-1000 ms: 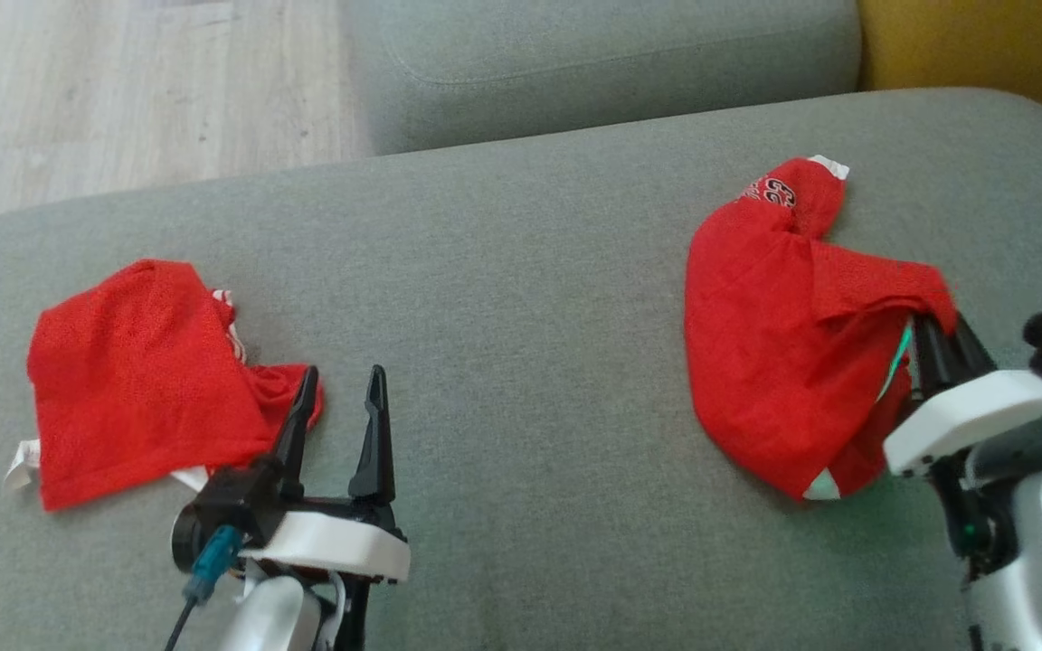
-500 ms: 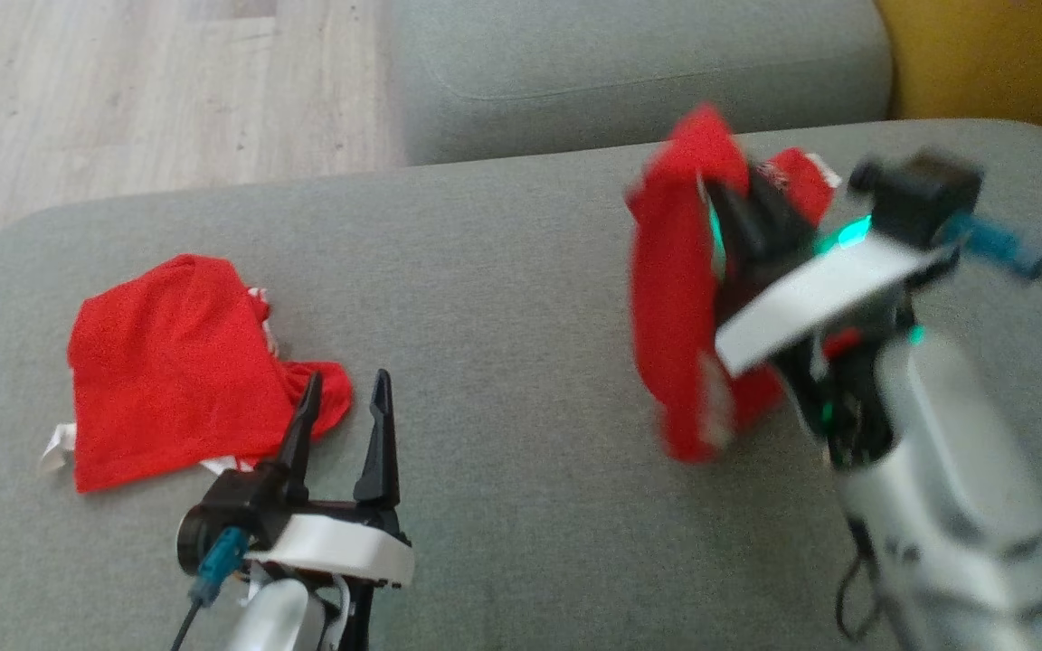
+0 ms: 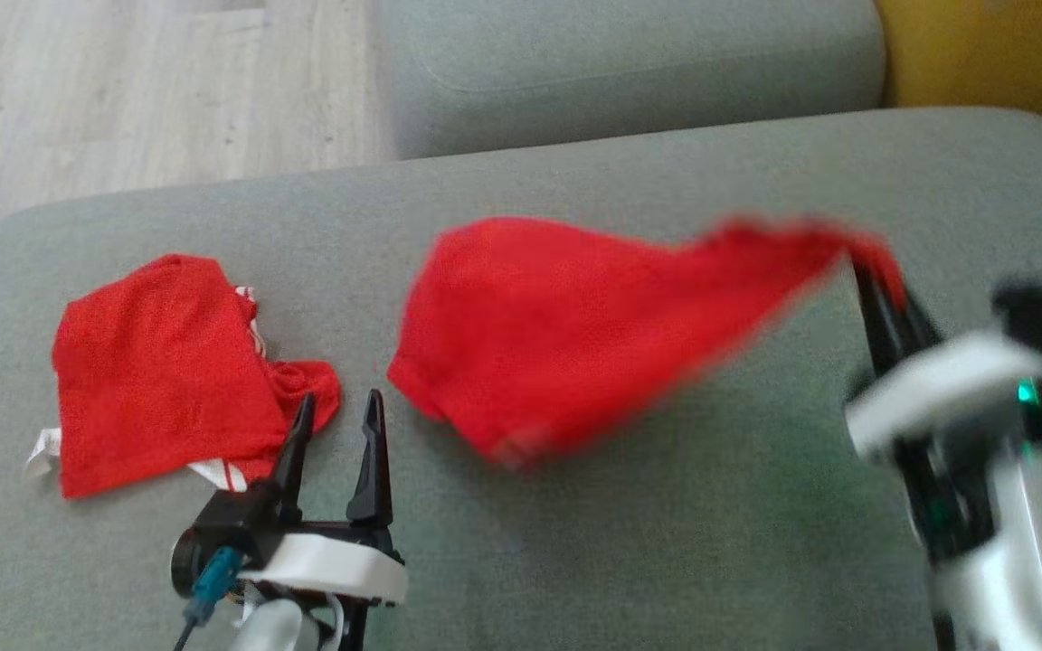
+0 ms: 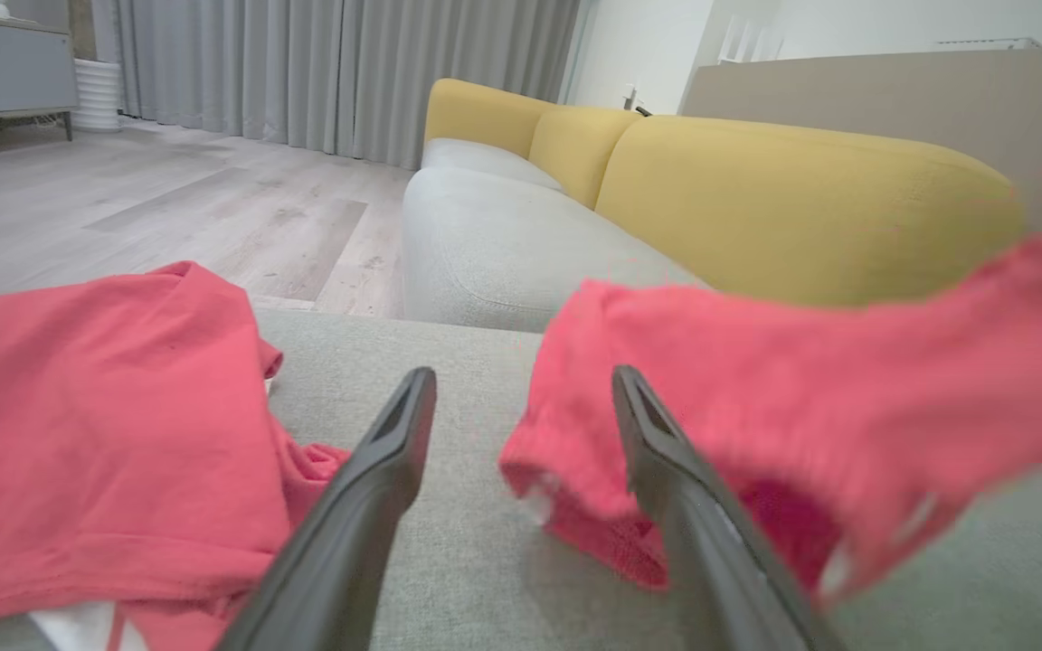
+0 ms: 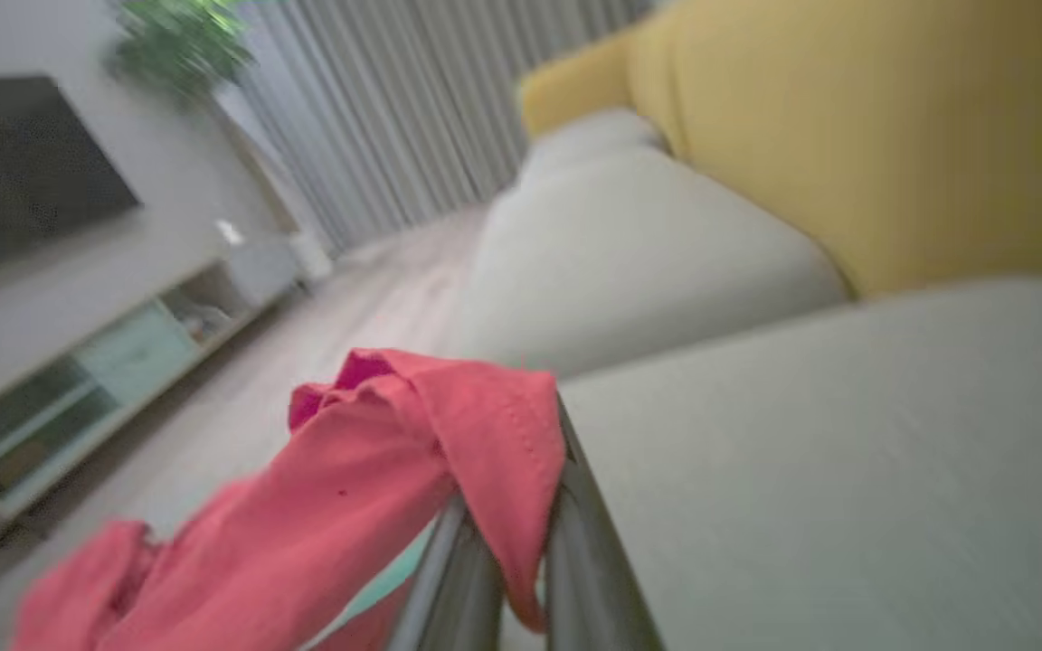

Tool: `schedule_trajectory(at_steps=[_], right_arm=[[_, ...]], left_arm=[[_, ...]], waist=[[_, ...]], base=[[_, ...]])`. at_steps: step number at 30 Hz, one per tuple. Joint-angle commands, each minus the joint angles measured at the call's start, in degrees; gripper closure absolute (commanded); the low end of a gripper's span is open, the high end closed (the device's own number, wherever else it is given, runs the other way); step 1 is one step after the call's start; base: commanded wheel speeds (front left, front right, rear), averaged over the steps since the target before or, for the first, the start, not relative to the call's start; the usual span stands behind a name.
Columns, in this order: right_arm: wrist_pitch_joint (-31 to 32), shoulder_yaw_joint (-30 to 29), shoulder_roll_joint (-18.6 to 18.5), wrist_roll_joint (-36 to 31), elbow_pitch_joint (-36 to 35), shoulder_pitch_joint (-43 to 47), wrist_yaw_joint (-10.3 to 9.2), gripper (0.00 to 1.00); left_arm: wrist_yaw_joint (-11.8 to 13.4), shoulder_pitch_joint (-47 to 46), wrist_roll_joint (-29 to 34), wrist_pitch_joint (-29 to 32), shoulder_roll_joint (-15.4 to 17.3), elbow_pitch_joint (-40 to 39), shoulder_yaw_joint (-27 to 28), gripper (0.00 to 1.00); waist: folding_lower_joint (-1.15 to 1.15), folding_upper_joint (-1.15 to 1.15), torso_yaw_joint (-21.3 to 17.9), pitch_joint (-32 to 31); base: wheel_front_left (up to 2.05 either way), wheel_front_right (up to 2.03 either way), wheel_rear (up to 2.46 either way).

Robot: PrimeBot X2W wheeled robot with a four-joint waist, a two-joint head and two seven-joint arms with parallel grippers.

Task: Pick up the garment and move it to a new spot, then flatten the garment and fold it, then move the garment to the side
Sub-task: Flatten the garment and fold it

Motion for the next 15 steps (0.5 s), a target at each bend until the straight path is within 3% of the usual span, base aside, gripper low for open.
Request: schedule_trajectory(at_steps=[1,6,14,15], right_arm=[[1.92,-2.37,0.71,-2.53,-1.19,2.46,-0.04,1.00],[4.60,-9.81,0.80,-6.69,3.53,7.95,-0.04,1.00],[2.20,-15.09,0.84,-9.35,12.21,3.82,-0.04,1.00],[1.68,-15.54,0.84,-10.67,12.73,3.28,-0.04,0.60]], left_arm=[[-0.19,-2.84,0.76,-0.55,0.09,-1.90,1.57,0.00],[-0.43,-3.81,1.06,-0.55,0.09,-1.69,1.37,0.00],[-0.73,-4.69,1.18,-0.55,0.09,-1.05,0.82,0.00],[-0.71,-4.78,1.12,-0.55,0.09,-1.04,0.70,0.00]], waist=[[0.00,0.00,-0.79,0.96],[0.00,0.00,-1.74,1.89],[0.00,0.00,-1.70,2.26],[0.00,0.00,-1.55,2.30]], base=[[0.00,0.00,0.00],[0.00,0.00,0.00],[0.00,0.00,0.00],[0.00,0.00,0.00]])
